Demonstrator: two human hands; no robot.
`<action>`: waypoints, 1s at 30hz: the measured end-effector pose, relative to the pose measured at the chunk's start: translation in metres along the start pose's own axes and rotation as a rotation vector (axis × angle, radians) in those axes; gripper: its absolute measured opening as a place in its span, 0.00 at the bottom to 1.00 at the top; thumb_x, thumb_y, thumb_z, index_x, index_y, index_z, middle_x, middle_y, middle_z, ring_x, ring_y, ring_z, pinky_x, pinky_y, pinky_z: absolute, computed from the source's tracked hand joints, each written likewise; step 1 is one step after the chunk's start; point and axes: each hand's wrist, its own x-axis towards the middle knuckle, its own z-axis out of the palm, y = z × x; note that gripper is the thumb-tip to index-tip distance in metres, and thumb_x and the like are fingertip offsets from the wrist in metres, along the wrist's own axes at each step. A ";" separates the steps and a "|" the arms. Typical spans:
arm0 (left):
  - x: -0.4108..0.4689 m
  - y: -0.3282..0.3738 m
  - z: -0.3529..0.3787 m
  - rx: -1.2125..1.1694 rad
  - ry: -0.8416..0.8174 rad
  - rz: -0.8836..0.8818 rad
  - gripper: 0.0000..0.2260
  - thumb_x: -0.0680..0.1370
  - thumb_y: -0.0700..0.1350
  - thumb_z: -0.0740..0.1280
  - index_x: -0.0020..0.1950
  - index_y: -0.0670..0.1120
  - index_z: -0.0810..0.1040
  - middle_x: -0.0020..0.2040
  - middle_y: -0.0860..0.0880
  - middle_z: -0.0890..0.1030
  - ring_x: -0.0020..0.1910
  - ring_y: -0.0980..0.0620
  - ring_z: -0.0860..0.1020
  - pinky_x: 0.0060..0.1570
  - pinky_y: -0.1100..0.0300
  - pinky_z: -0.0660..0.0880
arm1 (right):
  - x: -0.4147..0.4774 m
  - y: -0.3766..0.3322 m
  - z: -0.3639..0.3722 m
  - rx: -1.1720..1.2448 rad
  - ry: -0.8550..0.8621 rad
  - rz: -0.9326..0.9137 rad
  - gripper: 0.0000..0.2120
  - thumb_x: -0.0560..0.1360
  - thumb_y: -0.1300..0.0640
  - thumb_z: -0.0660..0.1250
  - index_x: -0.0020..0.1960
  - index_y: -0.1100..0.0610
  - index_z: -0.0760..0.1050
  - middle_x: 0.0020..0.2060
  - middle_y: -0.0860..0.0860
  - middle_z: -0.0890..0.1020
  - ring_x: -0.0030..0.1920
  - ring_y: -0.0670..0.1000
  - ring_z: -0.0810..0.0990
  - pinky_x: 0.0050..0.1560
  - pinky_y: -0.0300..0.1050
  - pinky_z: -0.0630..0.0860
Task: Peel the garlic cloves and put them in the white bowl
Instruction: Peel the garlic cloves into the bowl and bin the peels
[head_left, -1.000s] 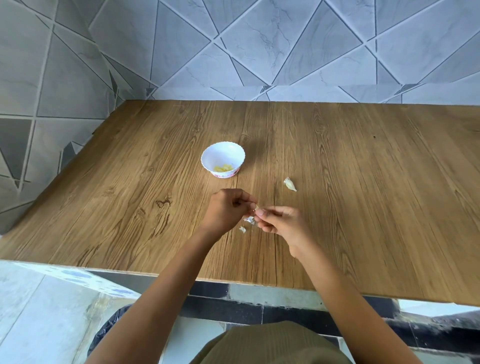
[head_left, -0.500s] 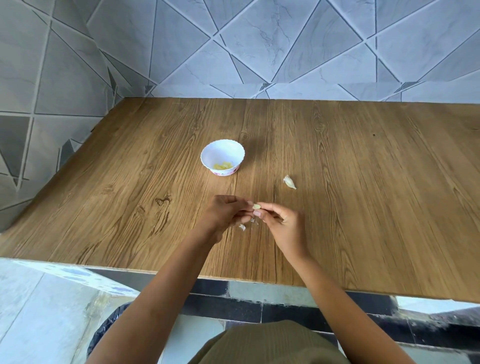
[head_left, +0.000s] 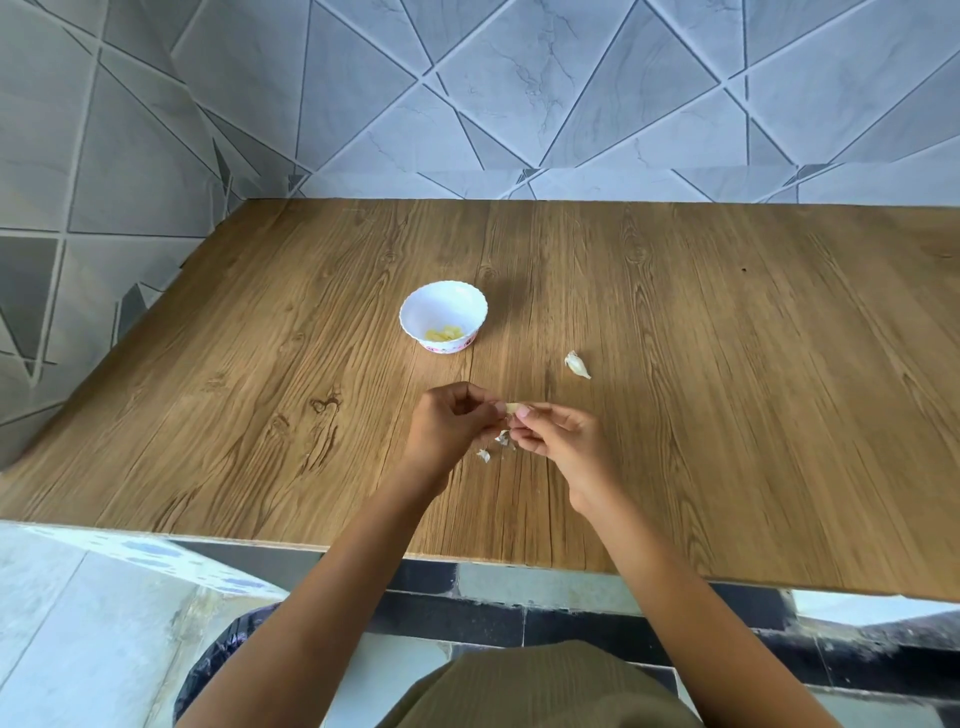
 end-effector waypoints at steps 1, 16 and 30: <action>0.000 0.000 0.001 0.058 0.015 0.054 0.02 0.75 0.34 0.68 0.46 0.35 0.79 0.39 0.38 0.82 0.36 0.50 0.81 0.39 0.61 0.79 | 0.001 -0.001 0.000 0.028 0.010 0.030 0.04 0.73 0.63 0.69 0.43 0.57 0.82 0.34 0.51 0.84 0.36 0.47 0.83 0.38 0.36 0.79; -0.002 0.003 -0.004 0.081 -0.099 0.137 0.04 0.76 0.34 0.67 0.48 0.39 0.81 0.40 0.42 0.83 0.40 0.50 0.81 0.43 0.61 0.80 | 0.008 -0.011 -0.008 -0.021 -0.060 0.091 0.05 0.73 0.65 0.69 0.40 0.59 0.82 0.34 0.53 0.85 0.33 0.47 0.83 0.33 0.35 0.78; -0.002 0.003 -0.002 0.097 -0.010 0.121 0.02 0.74 0.35 0.69 0.43 0.37 0.81 0.39 0.36 0.82 0.35 0.49 0.80 0.39 0.61 0.79 | 0.003 -0.006 -0.006 -0.791 -0.012 -0.822 0.09 0.70 0.67 0.73 0.50 0.64 0.81 0.43 0.54 0.82 0.39 0.48 0.81 0.40 0.37 0.79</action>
